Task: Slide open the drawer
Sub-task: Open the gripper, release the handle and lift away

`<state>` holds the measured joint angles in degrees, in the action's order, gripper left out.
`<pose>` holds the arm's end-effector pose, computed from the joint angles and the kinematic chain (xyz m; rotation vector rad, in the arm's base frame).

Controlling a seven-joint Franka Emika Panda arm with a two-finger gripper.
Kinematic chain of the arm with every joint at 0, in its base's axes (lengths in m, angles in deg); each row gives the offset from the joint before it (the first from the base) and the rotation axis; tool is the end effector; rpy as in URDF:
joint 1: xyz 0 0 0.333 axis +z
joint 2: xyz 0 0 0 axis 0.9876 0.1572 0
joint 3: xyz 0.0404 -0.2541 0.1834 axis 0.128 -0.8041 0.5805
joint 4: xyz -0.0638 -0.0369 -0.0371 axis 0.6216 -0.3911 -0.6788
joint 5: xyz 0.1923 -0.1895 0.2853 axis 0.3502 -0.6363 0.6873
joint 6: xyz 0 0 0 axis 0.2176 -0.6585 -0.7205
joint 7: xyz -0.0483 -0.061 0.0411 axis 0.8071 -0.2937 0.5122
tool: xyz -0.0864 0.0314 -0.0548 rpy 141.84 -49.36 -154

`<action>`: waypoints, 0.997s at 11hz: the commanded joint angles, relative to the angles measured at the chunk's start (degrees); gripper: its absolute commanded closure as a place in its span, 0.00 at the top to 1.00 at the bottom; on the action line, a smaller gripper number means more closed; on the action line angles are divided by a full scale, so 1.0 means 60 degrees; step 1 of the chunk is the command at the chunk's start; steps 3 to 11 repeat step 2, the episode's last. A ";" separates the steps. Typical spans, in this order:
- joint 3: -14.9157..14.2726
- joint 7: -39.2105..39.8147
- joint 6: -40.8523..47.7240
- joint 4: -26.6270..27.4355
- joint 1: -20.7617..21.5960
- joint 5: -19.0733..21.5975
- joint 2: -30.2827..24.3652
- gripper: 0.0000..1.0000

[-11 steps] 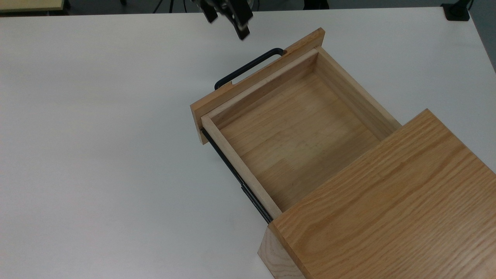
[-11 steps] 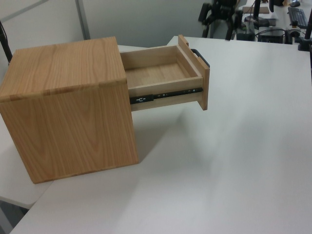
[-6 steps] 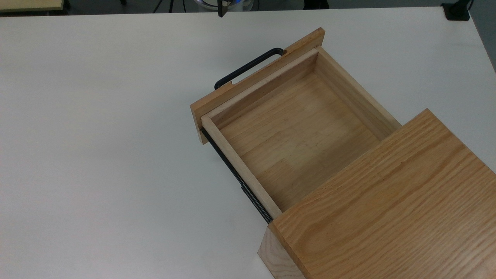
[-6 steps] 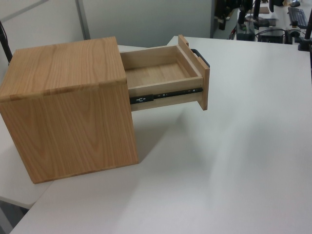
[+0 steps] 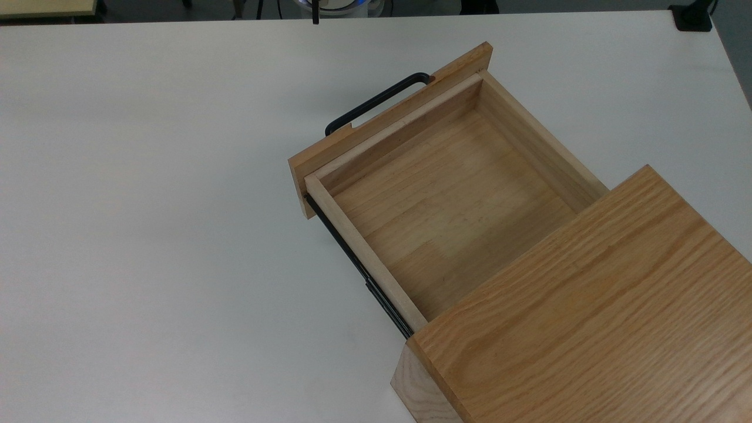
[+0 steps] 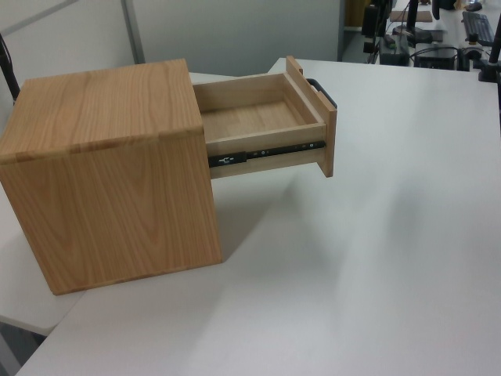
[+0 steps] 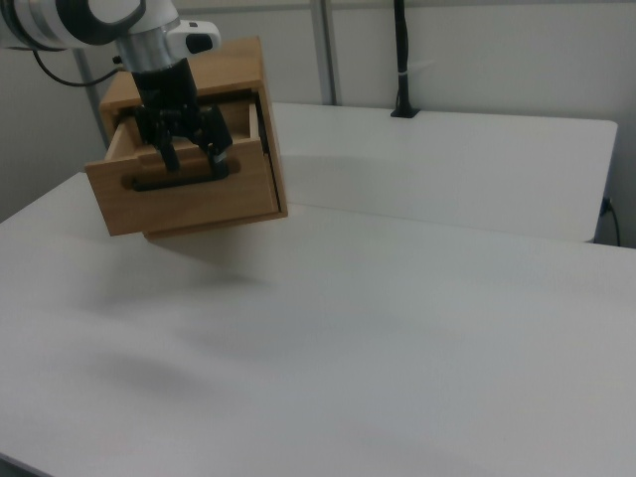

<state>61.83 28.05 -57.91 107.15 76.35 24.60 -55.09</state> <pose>0.5565 0.0012 0.6344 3.0784 -0.0058 0.0887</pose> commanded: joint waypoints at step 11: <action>-0.0249 0.0274 -0.0157 0.0103 0.0371 -0.0142 0.0008 1.00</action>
